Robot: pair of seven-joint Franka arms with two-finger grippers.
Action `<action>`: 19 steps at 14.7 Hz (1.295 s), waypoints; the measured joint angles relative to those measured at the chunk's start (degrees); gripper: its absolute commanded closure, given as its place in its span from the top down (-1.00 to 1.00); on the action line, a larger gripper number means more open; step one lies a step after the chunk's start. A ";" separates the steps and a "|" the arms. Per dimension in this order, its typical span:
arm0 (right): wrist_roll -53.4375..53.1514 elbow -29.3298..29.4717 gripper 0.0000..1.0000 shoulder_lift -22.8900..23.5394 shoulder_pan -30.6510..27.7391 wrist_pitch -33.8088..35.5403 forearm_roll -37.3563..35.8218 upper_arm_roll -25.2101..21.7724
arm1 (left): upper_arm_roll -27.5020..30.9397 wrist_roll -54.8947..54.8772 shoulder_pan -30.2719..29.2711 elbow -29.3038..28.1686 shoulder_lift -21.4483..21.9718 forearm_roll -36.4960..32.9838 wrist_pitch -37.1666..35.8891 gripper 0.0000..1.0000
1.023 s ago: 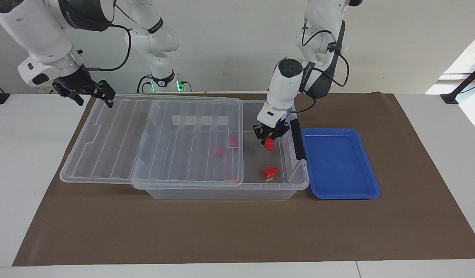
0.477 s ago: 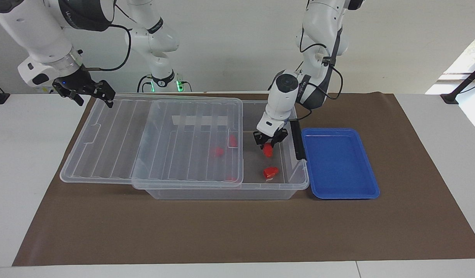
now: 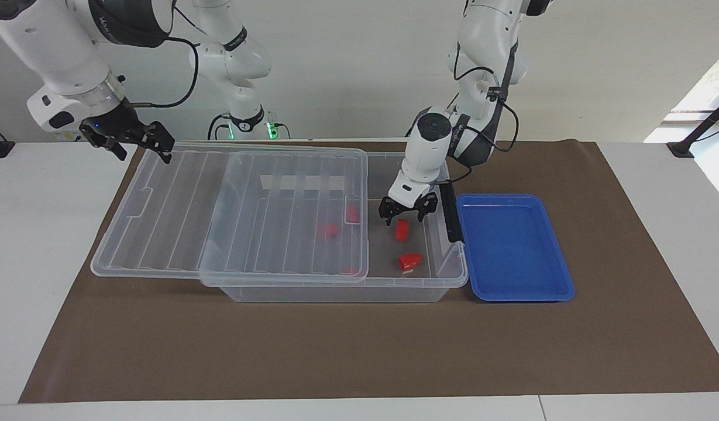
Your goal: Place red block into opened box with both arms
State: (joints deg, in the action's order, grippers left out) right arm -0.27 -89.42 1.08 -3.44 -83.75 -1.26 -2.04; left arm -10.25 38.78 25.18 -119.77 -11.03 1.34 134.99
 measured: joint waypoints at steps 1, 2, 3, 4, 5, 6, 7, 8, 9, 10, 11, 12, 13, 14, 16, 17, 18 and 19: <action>0.00 0.00 1.00 0.00 0.00 0.00 0.00 0.00 | 0.07 0.01 -0.01 0.20 0.13 0.00 0.00 1.00; 0.00 0.00 1.00 0.00 0.00 0.00 0.00 0.00 | 0.16 0.02 -0.03 0.35 0.44 0.00 -0.02 1.00; 0.00 0.00 1.00 0.00 0.00 0.00 0.00 0.00 | 0.27 0.05 -0.06 0.53 0.97 0.00 -0.15 1.00; 0.00 0.00 1.00 0.00 -0.01 0.00 0.00 -0.01 | 0.43 0.07 -0.11 0.77 2.17 0.00 -0.87 1.00; 0.00 -0.01 1.00 0.00 -0.02 0.00 0.00 -0.02 | 0.50 0.11 -0.13 1.12 3.62 0.00 -2.24 1.00; 0.00 -0.04 1.00 0.00 -0.04 0.00 0.00 -0.03 | 0.45 0.24 -0.08 1.75 4.97 0.01 -4.03 1.00; 0.00 -0.06 1.00 0.00 -0.07 0.00 0.00 -0.05 | 0.41 0.36 -0.06 2.63 6.02 0.02 -6.04 1.00; 0.00 -0.10 1.00 0.00 -0.14 0.00 0.00 -0.08 | 0.51 0.45 -0.09 3.60 7.11 0.01 -8.46 1.00; 0.08 -0.15 1.00 0.00 -0.31 0.00 0.00 -0.09 | 0.75 0.45 -0.16 4.38 8.28 0.01 -10.69 1.00; 0.53 -0.22 1.00 0.00 -0.60 0.00 0.00 -0.09 | 1.06 0.45 -0.34 4.90 9.59 0.01 -12.43 1.00; 1.52 -0.33 0.99 0.00 -0.97 -0.01 0.00 -0.12 | 1.24 0.44 -0.91 5.14 11.02 0.00 -13.74 1.00; 3.00 -0.57 0.78 -0.02 -1.59 -0.45 0.00 -0.13 | 1.40 0.31 -1.72 5.17 12.44 -0.01 -14.93 1.00; 4.53 -0.94 0.44 -0.08 -2.44 -1.35 -0.01 -0.15 | 1.52 -0.15 -2.62 5.17 13.46 -0.01 -15.81 1.00; 6.45 -1.49 -0.04 -0.21 -3.55 -2.24 -0.02 -0.17 | 1.56 -1.25 -3.74 5.17 14.09 -0.02 -16.25 1.00; 10.69 -2.87 -1.00 -0.68 -6.06 -3.73 -0.04 -0.27 | 1.69 -5.56 -6.54 5.16 14.34 -0.03 -16.41 1.00; 12.55 -3.67 -1.00 -0.94 -7.22 -4.71 -0.07 -0.32 | 1.77 -8.20 -8.28 5.12 14.29 -0.03 -16.41 1.00; 14.21 -4.76 -1.00 -1.35 -8.28 -5.93 -0.11 -0.37 | 1.84 -10.97 -10.24 5.08 14.25 -0.04 -16.41 1.00; 16.01 -6.10 -1.00 -1.83 -9.36 -7.33 -0.14 -0.40 | 1.90 -13.61 -12.21 5.03 14.20 -0.03 -16.41 1.00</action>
State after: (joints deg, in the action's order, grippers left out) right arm 15.74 -95.53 -0.75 -12.79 -91.07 -1.39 -2.44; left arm -8.35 25.17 12.97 -114.74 3.18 1.30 118.58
